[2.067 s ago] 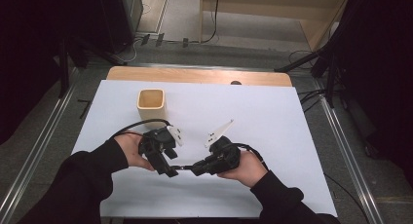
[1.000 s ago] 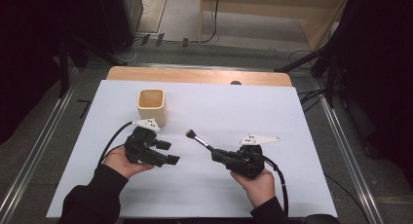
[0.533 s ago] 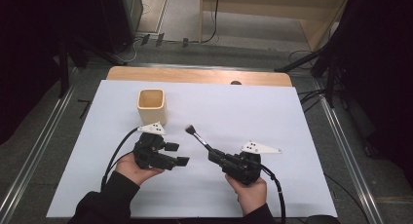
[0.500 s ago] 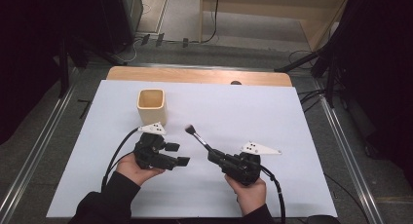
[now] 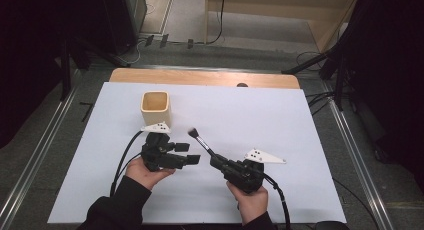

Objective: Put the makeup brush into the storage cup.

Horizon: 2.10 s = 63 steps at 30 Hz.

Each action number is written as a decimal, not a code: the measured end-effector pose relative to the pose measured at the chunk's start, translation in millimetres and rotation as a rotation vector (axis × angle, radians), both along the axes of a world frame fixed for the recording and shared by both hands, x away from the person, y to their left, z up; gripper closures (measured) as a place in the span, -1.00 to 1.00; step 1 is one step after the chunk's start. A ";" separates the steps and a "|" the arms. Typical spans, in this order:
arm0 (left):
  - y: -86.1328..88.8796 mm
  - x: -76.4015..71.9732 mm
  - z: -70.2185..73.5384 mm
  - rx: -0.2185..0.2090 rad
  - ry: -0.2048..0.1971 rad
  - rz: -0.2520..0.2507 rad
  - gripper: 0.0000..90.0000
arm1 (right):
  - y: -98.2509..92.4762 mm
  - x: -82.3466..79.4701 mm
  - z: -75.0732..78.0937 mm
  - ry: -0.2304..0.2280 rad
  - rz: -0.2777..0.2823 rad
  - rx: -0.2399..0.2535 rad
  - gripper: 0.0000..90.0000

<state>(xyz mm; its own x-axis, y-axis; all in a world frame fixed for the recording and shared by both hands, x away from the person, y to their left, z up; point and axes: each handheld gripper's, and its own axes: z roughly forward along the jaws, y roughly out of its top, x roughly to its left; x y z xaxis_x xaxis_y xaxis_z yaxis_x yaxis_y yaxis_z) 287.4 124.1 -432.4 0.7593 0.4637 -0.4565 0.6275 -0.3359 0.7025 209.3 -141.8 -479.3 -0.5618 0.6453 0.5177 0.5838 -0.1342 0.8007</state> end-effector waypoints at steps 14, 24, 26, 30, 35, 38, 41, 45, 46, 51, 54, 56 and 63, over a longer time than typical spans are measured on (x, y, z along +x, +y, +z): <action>-3.3 4.8 -1.4 -0.095 0.075 0.026 -0.30 | 5.4 -4.1 -2.8 0.004 -0.026 0.033 0.76; -5.6 8.3 -1.9 -0.181 0.127 0.067 -0.16 | 4.7 -5.0 -1.5 -0.016 -0.037 0.049 0.76; -5.3 9.4 -3.2 -0.216 0.147 0.082 -0.11 | 5.2 -5.1 -1.5 -0.019 -0.040 0.051 0.76; -8.5 9.1 -3.8 -0.206 0.136 0.099 -0.06 | 6.6 -5.8 -1.0 -0.016 -0.043 0.057 0.76; -12.4 10.1 -6.1 -0.233 0.155 0.103 0.07 | 9.2 -6.4 -1.5 -0.025 -0.039 0.054 0.76; -13.8 10.6 -8.5 -0.254 0.177 0.101 0.15 | 10.3 -6.6 -2.0 -0.025 -0.040 0.049 0.76; -14.0 11.1 -9.9 -0.261 0.188 0.106 0.22 | 10.0 -6.9 -1.6 -0.028 -0.040 0.049 0.76; -14.0 12.2 -11.9 -0.279 0.204 0.116 0.27 | 12.2 -7.6 -1.8 -0.034 -0.030 0.054 0.76; -13.7 12.2 -12.1 -0.283 0.208 0.114 0.28 | 12.9 -7.6 -2.0 -0.037 -0.028 0.052 0.76; -12.5 12.3 -12.4 -0.305 0.224 0.111 0.43 | 13.9 -6.5 -1.9 -0.038 -0.017 0.046 0.76; -11.6 12.9 -12.9 -0.308 0.229 0.106 0.48 | 15.6 -6.7 -2.9 -0.033 -0.010 0.039 0.76; -11.0 13.4 -13.5 -0.315 0.241 0.102 0.51 | 16.5 -6.2 -3.8 -0.030 -0.004 0.040 0.76; -8.8 15.8 -16.2 -0.347 0.281 0.091 0.58 | 18.0 -5.9 -4.7 -0.016 0.009 0.039 0.76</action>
<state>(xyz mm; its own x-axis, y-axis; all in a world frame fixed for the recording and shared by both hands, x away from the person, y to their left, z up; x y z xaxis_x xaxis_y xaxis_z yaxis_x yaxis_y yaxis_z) 303.2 115.3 -448.6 0.5473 0.3063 -0.7789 0.8257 -0.0452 0.5623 203.5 -123.8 -483.9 -0.5757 0.6201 0.5330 0.5721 -0.1604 0.8044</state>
